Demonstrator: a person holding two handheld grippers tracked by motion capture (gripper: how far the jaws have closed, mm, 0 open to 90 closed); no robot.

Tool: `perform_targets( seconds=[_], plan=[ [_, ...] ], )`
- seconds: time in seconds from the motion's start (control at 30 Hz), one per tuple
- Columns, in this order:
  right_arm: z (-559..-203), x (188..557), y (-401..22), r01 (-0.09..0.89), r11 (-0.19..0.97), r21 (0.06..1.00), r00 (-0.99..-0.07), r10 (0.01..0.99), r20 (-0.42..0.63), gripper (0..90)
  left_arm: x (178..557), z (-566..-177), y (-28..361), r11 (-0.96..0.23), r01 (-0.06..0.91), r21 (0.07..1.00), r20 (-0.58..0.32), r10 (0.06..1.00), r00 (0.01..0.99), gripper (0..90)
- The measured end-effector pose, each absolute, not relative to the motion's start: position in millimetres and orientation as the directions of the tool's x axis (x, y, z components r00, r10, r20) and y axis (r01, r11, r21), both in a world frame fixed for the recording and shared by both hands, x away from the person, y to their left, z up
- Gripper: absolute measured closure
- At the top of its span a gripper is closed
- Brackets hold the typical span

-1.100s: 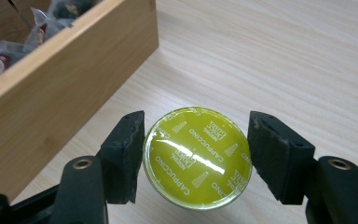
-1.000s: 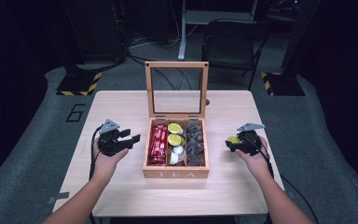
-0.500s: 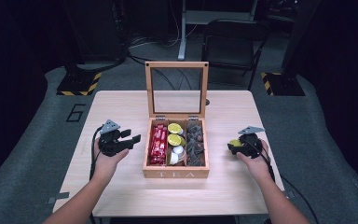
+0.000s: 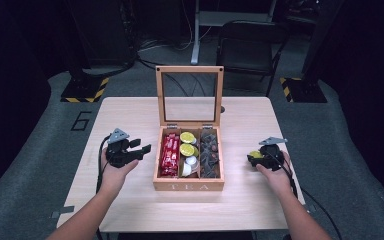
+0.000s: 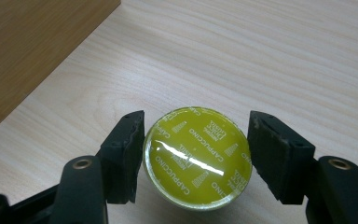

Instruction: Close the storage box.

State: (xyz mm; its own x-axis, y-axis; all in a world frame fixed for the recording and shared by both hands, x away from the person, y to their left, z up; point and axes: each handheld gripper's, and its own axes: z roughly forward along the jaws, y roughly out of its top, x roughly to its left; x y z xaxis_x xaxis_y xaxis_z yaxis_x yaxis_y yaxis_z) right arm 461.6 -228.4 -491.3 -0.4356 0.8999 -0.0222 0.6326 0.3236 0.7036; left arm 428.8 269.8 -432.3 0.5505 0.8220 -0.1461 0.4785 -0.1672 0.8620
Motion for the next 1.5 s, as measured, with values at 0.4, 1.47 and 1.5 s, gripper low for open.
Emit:
perform_targets(
  seconds=[0.4, 1.47, 1.5],
  plan=[
    [-491, 461, -230, 0.64, 0.29, 0.712, -0.424, 0.906, 0.012, 34.1, 429, -433, 270, -0.17, 0.48, 0.861, -0.145, 0.821, 0.552, 44.6],
    [-456, 468, -221, 0.594, 0.307, 0.744, -0.456, 0.89, -0.004, 30.8, 431, -432, 272, -0.159, 0.479, 0.864, -0.151, 0.823, 0.547, 44.5],
    [-455, 469, -220, 0.593, 0.311, 0.743, -0.455, 0.891, -0.01, 30.9, 431, -432, 272, -0.16, 0.478, 0.864, -0.151, 0.824, 0.547, 44.6]
  ],
)
